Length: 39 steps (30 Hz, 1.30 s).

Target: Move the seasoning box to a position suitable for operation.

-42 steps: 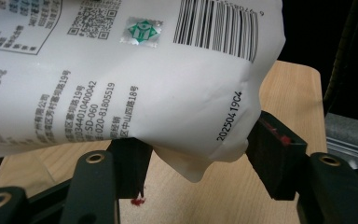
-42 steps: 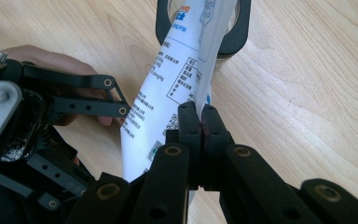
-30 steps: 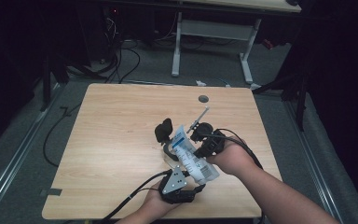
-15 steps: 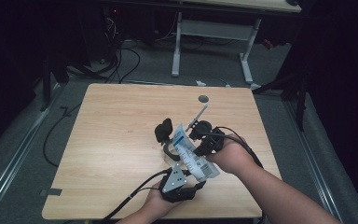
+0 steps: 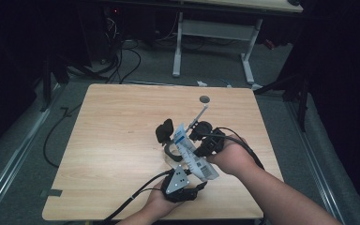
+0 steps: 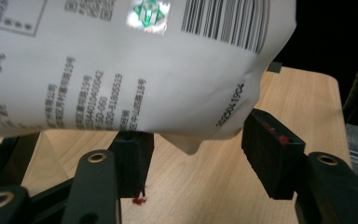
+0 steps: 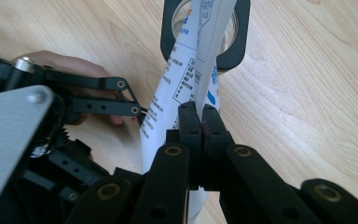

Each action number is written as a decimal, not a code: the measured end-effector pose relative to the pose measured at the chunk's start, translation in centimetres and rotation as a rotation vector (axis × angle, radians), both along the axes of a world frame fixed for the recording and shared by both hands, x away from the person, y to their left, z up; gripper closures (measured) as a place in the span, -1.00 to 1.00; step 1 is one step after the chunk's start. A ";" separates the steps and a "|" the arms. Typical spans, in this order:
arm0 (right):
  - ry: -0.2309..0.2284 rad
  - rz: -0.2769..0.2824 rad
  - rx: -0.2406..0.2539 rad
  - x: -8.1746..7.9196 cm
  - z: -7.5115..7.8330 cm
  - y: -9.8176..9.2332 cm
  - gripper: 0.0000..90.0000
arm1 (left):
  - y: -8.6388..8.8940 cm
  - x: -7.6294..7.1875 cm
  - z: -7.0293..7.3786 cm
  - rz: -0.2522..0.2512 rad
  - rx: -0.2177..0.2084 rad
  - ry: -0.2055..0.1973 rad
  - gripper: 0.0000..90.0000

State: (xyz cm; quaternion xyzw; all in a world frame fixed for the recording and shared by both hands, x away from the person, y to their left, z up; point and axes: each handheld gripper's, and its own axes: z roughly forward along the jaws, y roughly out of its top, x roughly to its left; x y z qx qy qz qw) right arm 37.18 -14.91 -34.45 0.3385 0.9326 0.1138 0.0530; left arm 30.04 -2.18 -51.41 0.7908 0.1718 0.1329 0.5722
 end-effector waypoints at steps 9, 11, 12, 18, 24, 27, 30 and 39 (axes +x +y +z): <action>0.007 -0.005 0.030 0.1 0.1 0.1 1.00 | 0.0 0.2 -0.4 0.029 0.004 -0.021 -0.06; 0.005 -0.006 0.034 0.1 0.2 0.2 1.00 | -0.1 0.2 -0.5 0.030 0.007 -0.022 -0.11; 0.004 -0.007 0.035 0.1 0.2 0.3 1.00 | -0.1 0.2 -0.5 0.030 0.007 -0.024 -0.13; 0.013 0.002 0.040 -0.1 0.0 0.6 1.00 | -0.1 0.3 -0.3 0.036 -0.011 -0.010 -0.03; 0.011 -0.012 0.024 0.1 -0.2 0.2 1.00 | 0.1 0.1 -0.1 0.030 -0.008 0.004 0.13; 0.011 -0.017 0.029 0.2 -0.2 0.1 1.00 | 0.1 0.0 0.1 0.027 -0.016 0.005 0.16; 0.012 -0.019 0.027 0.3 -0.1 0.1 1.00 | 0.1 -0.1 0.3 0.027 -0.022 0.007 0.17; 0.011 -0.021 0.022 0.7 0.0 0.0 1.00 | 0.2 -0.2 0.7 0.035 -0.029 0.001 0.17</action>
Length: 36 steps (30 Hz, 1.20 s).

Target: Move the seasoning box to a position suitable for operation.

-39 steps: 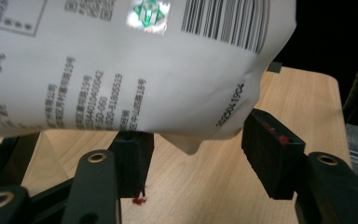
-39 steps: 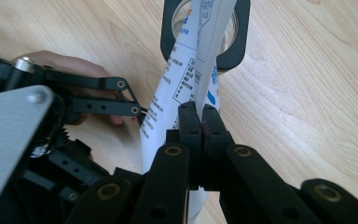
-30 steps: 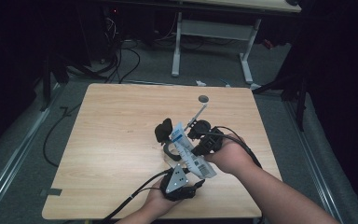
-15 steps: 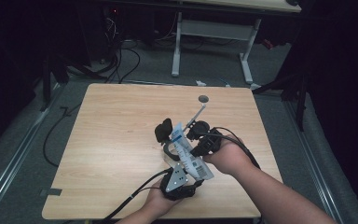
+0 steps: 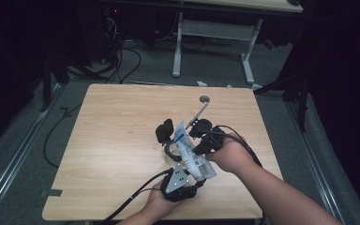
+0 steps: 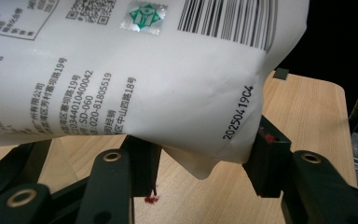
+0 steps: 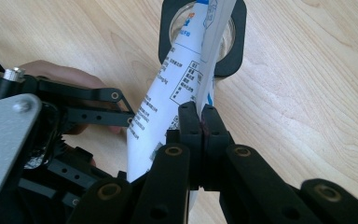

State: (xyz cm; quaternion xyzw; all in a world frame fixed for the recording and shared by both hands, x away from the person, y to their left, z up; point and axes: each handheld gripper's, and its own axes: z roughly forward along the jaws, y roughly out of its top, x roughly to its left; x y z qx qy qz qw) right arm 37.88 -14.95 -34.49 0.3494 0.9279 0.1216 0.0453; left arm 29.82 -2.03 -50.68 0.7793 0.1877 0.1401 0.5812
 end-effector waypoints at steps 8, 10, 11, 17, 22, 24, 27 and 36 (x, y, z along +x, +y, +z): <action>0.007 0.003 -0.006 0.5 -0.2 0.1 1.00 | 0.1 0.0 0.1 0.003 -0.002 0.001 0.16; 0.005 0.006 -0.009 0.5 -0.2 0.1 1.00 | 0.1 0.0 0.1 0.005 -0.005 0.002 0.16; 0.004 0.006 -0.011 0.6 -0.2 0.1 1.00 | 0.1 0.0 0.2 0.004 -0.007 0.005 0.16; 0.006 0.010 -0.021 0.6 -0.3 0.3 1.00 | 0.1 -0.1 0.2 0.001 -0.006 0.004 0.14; 0.010 0.007 -0.024 0.8 -0.3 0.3 1.00 | 0.1 0.0 0.2 -0.001 -0.008 0.010 0.13; 0.008 0.007 -0.028 0.9 -0.3 0.3 1.00 | 0.1 0.0 0.3 -0.003 -0.008 0.012 0.12; 0.006 0.011 -0.035 1.0 -0.3 0.4 1.00 | 0.1 0.1 0.4 -0.008 -0.011 0.018 0.11; -0.004 0.005 -0.045 1.1 -0.1 0.6 1.00 | 0.0 0.0 0.7 -0.010 -0.024 0.018 0.10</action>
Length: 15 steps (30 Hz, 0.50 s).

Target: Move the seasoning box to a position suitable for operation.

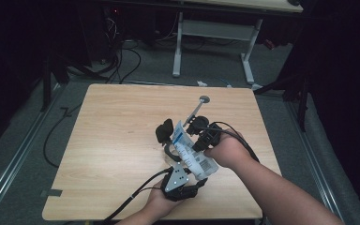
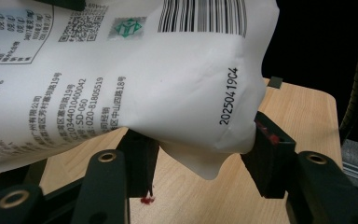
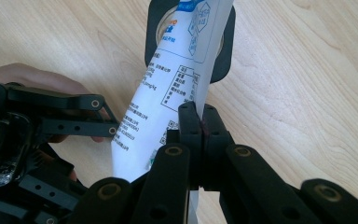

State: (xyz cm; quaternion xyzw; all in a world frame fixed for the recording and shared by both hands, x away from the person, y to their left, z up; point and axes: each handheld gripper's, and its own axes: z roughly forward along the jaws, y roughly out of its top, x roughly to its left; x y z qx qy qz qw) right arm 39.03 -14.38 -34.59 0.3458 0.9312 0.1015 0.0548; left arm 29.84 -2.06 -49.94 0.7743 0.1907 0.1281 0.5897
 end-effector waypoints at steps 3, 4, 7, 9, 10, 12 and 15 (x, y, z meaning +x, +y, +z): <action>-0.002 -0.004 -0.003 0.1 0.0 0.0 1.00 | 0.0 -0.1 0.1 -0.003 0.003 -0.005 0.10; 0.000 -0.008 -0.004 0.1 0.0 0.0 1.00 | 0.0 -0.1 0.2 -0.005 -0.001 -0.005 0.09; -0.004 -0.008 -0.003 0.1 0.0 -0.1 1.00 | 0.0 -0.2 0.2 -0.007 0.000 -0.011 0.09; -0.002 -0.010 -0.002 0.1 0.0 -0.1 1.00 | -0.1 -0.2 0.2 -0.008 -0.001 -0.012 0.09; -0.003 -0.010 -0.004 0.1 0.1 -0.1 1.00 | -0.1 -0.2 0.2 -0.006 -0.002 -0.014 0.09; -0.010 -0.008 -0.004 0.0 0.2 -0.2 1.00 | -0.1 -0.1 0.1 -0.002 -0.001 -0.015 0.14; -0.011 -0.012 -0.005 0.0 0.2 -0.3 1.00 | -0.1 -0.1 0.1 -0.004 -0.008 -0.017 0.16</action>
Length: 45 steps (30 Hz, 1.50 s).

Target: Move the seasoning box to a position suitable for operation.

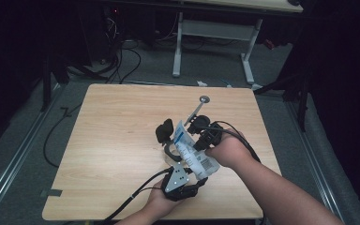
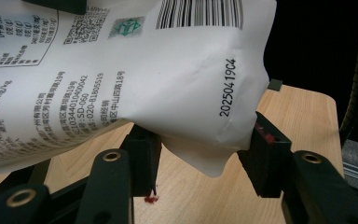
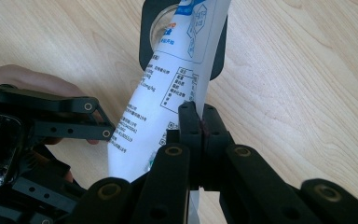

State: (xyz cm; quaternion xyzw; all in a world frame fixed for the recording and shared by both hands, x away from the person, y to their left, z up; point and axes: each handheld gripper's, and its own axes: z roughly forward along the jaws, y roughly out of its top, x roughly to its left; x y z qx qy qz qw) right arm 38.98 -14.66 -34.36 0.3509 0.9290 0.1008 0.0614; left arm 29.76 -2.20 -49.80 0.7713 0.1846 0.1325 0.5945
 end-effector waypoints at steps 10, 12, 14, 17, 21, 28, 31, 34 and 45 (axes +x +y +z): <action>0.004 -0.002 -0.012 0.1 0.0 0.2 1.00 | -0.2 0.2 0.1 -0.016 0.003 0.015 0.13; 0.006 -0.002 -0.019 0.1 0.0 0.3 1.00 | -0.3 0.3 0.0 -0.020 0.006 0.018 0.12; 0.007 -0.001 -0.015 0.2 -0.1 0.3 1.00 | -0.3 0.4 0.0 -0.020 0.008 0.019 0.12; 0.004 -0.003 -0.017 0.2 0.0 0.4 1.00 | -0.3 0.5 0.0 -0.020 0.011 0.020 0.12; 0.003 -0.009 -0.020 0.2 0.1 0.7 1.00 | -0.4 0.7 0.0 -0.017 0.011 0.022 0.12; 0.000 -0.004 -0.026 0.3 0.3 0.9 1.00 | -0.5 0.8 0.1 -0.023 0.007 0.031 0.12; 0.001 -0.004 -0.028 0.3 0.2 0.9 1.00 | -0.6 0.9 0.1 -0.028 0.007 0.034 0.12; 0.001 -0.005 -0.026 0.3 0.2 0.9 1.00 | -0.6 0.8 0.1 -0.029 0.005 0.034 0.12; 0.000 -0.001 -0.018 0.4 0.2 1.1 1.00 | -0.5 1.0 0.2 -0.027 0.004 0.035 0.12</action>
